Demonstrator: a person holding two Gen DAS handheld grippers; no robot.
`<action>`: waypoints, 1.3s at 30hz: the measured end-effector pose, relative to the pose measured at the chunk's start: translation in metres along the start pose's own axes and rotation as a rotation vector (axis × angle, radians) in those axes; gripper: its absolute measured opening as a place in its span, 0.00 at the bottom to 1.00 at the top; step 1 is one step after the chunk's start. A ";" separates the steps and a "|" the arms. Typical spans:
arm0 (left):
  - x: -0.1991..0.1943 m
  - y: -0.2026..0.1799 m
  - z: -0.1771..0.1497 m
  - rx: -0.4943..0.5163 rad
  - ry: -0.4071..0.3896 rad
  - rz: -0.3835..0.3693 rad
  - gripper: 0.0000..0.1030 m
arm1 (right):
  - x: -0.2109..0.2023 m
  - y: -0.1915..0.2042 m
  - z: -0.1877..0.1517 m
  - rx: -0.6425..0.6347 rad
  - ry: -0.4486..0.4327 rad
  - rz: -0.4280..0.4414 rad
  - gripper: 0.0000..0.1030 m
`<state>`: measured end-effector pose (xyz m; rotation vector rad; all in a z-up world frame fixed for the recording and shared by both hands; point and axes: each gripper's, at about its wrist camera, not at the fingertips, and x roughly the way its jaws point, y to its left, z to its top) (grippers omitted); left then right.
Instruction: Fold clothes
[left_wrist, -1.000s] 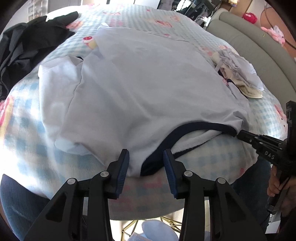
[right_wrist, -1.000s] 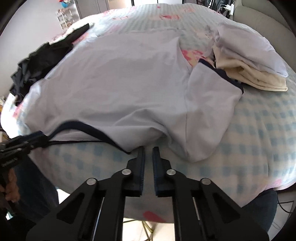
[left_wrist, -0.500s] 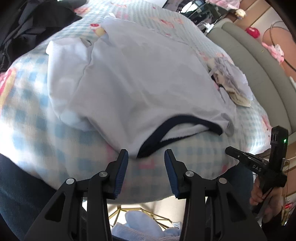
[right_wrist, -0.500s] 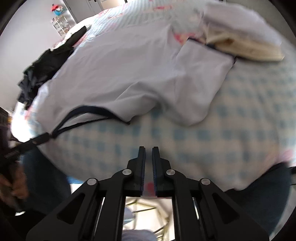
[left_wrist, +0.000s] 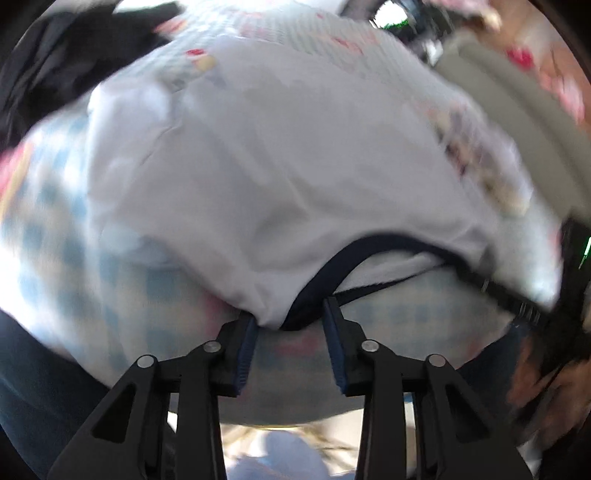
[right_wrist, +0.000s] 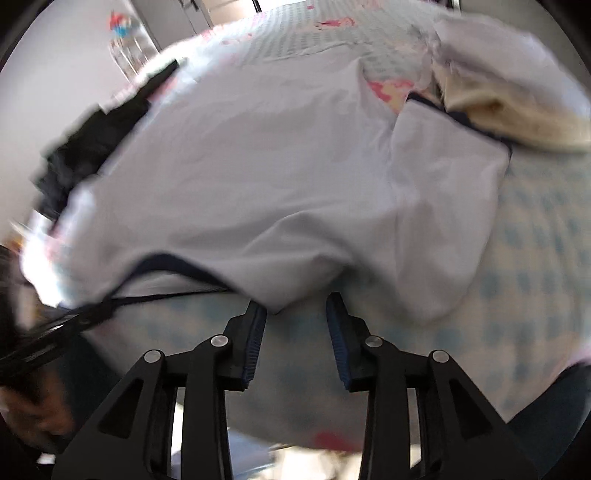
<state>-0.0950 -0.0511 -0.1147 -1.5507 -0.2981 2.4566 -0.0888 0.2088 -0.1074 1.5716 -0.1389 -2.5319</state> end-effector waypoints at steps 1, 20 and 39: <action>-0.002 -0.002 0.003 0.002 -0.010 -0.006 0.34 | 0.004 0.003 0.002 -0.019 0.003 -0.018 0.33; 0.008 -0.011 0.005 -0.023 -0.050 -0.004 0.26 | 0.015 0.000 0.012 0.053 -0.037 0.067 0.44; -0.012 0.020 -0.017 -0.173 0.053 -0.054 0.03 | -0.015 -0.019 -0.042 0.138 0.072 0.135 0.08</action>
